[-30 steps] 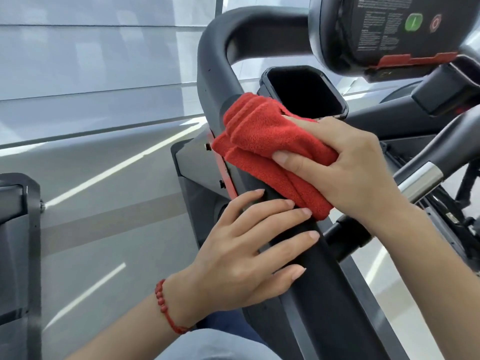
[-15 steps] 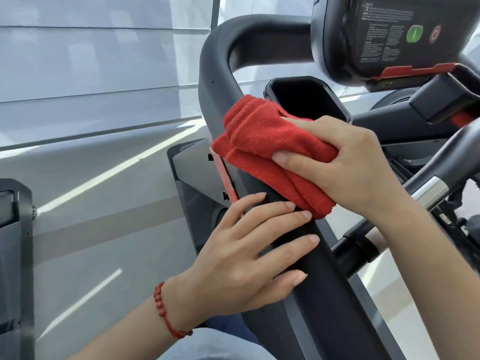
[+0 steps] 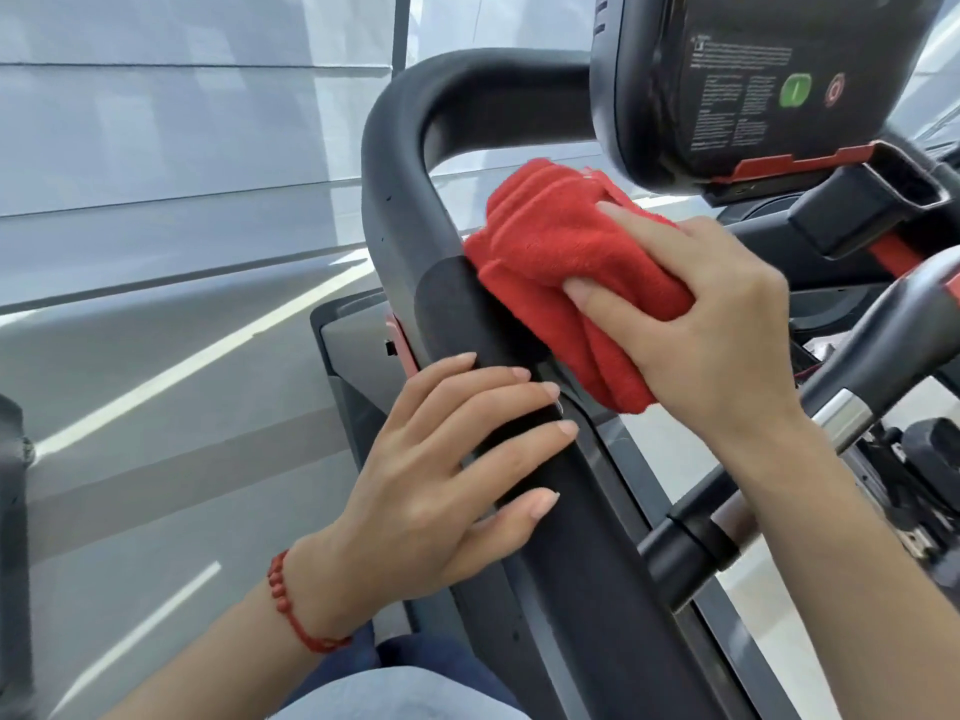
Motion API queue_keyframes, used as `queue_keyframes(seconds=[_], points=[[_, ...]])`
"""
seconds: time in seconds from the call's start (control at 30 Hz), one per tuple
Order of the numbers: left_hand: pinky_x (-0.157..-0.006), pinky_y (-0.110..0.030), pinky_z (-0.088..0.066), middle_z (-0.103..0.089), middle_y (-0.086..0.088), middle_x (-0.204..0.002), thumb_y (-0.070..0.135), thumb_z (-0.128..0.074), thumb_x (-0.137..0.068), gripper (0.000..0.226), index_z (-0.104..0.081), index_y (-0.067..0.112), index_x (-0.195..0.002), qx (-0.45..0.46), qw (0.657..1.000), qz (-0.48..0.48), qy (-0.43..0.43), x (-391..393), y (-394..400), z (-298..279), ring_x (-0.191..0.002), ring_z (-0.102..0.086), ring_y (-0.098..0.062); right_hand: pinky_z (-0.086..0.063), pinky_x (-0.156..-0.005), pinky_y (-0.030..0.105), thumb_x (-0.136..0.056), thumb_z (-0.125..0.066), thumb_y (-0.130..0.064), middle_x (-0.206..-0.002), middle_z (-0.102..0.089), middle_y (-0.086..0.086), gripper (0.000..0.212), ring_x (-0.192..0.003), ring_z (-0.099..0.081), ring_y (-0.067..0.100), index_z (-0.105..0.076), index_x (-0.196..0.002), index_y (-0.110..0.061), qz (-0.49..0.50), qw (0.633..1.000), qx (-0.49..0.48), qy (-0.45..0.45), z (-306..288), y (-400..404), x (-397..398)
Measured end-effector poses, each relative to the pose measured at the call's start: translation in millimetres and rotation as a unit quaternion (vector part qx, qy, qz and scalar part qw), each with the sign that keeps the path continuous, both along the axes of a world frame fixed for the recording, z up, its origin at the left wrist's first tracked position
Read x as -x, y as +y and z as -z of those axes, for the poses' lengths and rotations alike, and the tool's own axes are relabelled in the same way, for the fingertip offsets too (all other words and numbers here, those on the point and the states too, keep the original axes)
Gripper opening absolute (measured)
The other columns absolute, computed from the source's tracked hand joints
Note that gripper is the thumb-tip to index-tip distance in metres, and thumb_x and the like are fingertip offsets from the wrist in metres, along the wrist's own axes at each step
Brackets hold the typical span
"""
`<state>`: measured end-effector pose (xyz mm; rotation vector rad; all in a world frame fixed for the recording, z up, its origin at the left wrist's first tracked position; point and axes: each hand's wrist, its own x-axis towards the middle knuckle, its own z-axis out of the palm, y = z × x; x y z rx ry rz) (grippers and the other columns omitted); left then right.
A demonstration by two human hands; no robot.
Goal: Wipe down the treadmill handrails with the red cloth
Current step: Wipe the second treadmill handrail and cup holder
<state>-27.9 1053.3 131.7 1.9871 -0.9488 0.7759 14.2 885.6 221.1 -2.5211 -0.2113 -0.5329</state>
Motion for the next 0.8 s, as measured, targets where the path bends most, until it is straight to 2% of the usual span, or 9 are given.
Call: queue_keyframes(seconds=[0.17, 0.33, 0.53, 0.63, 0.8], points=[[-0.101, -0.05, -0.036, -0.06, -0.012, -0.117, 0.026, -0.044, -0.097, 0.026, -0.059, 0.01, -0.111, -0.001, 0.999, -0.036, 0.02, -22, 8, 0, -0.116, -0.052, -0.026, -0.046, -0.083, 0.031, -0.076, -0.059, -0.053, -0.098, -0.059, 0.001, 0.049, -0.091, -0.059, 0.019, -0.058, -0.121, -0.034, 0.043, 0.998, 0.033, 0.03, 9, 2, -16], [-0.102, -0.051, -0.035, -0.061, -0.012, -0.116, 0.025, -0.045, -0.098, 0.023, -0.06, 0.011, -0.109, -0.001, 0.999, -0.035, 0.022, -32, 9, 2, -0.116, -0.052, -0.026, -0.045, -0.082, 0.035, -0.078, -0.057, -0.056, -0.104, -0.058, 0.002, 0.05, -0.097, -0.057, 0.022, -0.054, -0.124, -0.037, 0.046, 0.995, 0.076, 0.038, 10, 18, -34], [-0.102, -0.05, -0.035, -0.062, -0.012, -0.114, 0.026, -0.045, -0.097, 0.025, -0.063, 0.011, -0.106, 0.004, 0.999, -0.038, 0.029, -32, 8, 2, -0.114, -0.052, -0.026, -0.051, -0.079, 0.042, -0.078, -0.057, -0.056, -0.101, -0.058, 0.004, 0.053, -0.09, -0.06, 0.022, -0.055, -0.124, -0.032, 0.024, 0.996, 0.077, 0.03, 16, 6, -16], [-0.102, -0.051, -0.035, -0.063, -0.013, -0.113, 0.026, -0.045, -0.097, 0.031, -0.068, 0.007, -0.103, -0.007, 0.999, -0.038, 0.031, -33, 7, -1, -0.114, -0.053, -0.027, -0.051, -0.079, 0.042, -0.076, -0.055, -0.058, -0.101, -0.059, 0.004, 0.055, -0.089, -0.06, 0.021, -0.056, -0.124, -0.031, 0.022, 0.997, 0.064, 0.031, 17, -5, -9], [-0.104, -0.049, -0.033, -0.064, -0.012, -0.112, 0.029, -0.042, -0.098, 0.037, -0.071, 0.005, -0.102, -0.032, 0.998, -0.043, 0.034, -42, 4, -8, -0.115, -0.052, -0.026, -0.048, -0.081, 0.034, -0.074, -0.055, -0.06, -0.097, -0.06, 0.0, 0.053, -0.087, -0.059, 0.017, -0.058, -0.121, -0.036, 0.058, 0.996, 0.049, 0.038, 13, -23, -9]])
